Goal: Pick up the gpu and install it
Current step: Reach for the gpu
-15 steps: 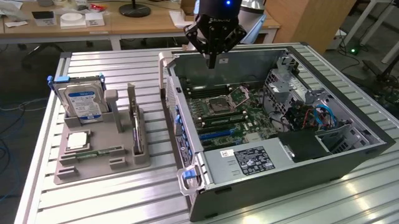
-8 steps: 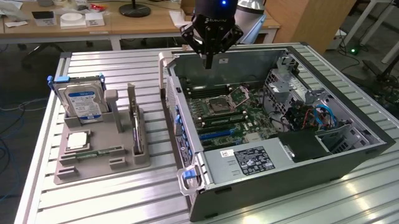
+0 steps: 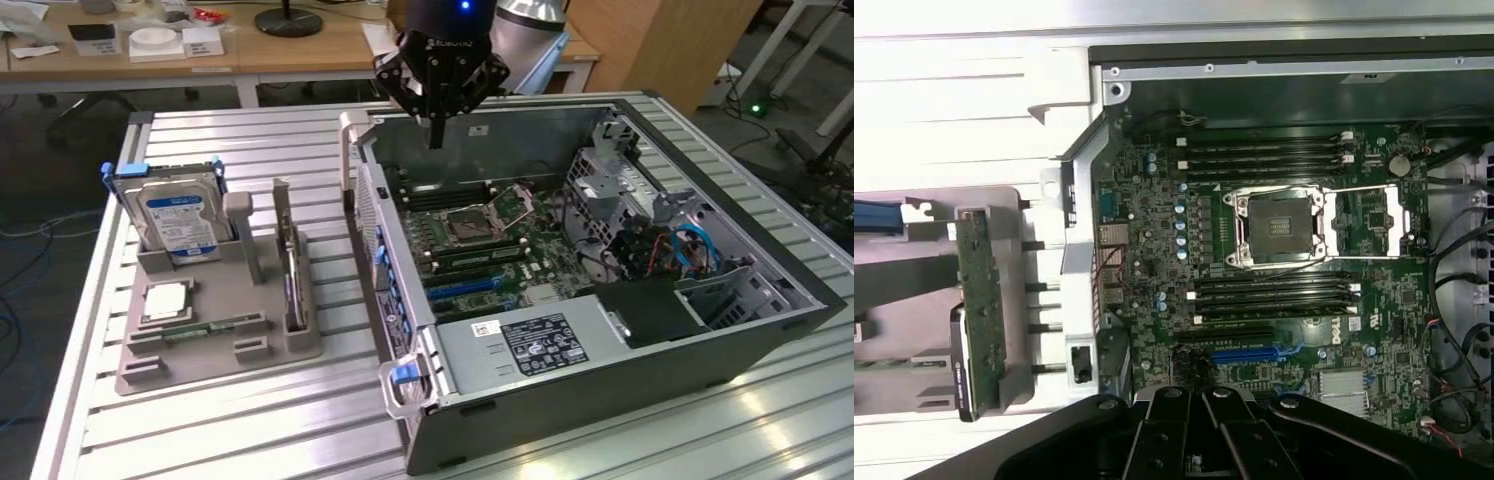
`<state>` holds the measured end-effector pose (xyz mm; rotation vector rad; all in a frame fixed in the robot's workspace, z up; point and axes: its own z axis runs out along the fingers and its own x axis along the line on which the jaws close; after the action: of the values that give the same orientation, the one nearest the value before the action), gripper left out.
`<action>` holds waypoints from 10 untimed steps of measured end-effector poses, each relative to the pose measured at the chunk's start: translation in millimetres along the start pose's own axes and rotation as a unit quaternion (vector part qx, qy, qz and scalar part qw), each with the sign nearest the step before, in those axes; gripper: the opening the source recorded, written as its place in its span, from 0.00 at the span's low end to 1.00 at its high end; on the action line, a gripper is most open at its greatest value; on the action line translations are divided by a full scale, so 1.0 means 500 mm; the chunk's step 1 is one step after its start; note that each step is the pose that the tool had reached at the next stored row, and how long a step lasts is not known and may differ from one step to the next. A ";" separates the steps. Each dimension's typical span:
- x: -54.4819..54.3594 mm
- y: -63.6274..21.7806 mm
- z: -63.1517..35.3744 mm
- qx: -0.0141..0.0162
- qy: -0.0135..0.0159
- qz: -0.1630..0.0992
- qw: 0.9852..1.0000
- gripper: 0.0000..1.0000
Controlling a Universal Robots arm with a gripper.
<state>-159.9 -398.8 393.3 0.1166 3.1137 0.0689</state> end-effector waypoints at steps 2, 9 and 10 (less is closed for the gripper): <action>0.004 0.000 0.000 0.000 0.000 0.000 1.000 0.11; 0.051 -0.004 -0.001 0.000 0.000 0.000 1.000 0.11; 0.052 -0.004 -0.001 0.000 0.000 0.000 1.000 0.11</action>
<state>-186.2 -398.9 393.2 0.1166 3.1136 0.0690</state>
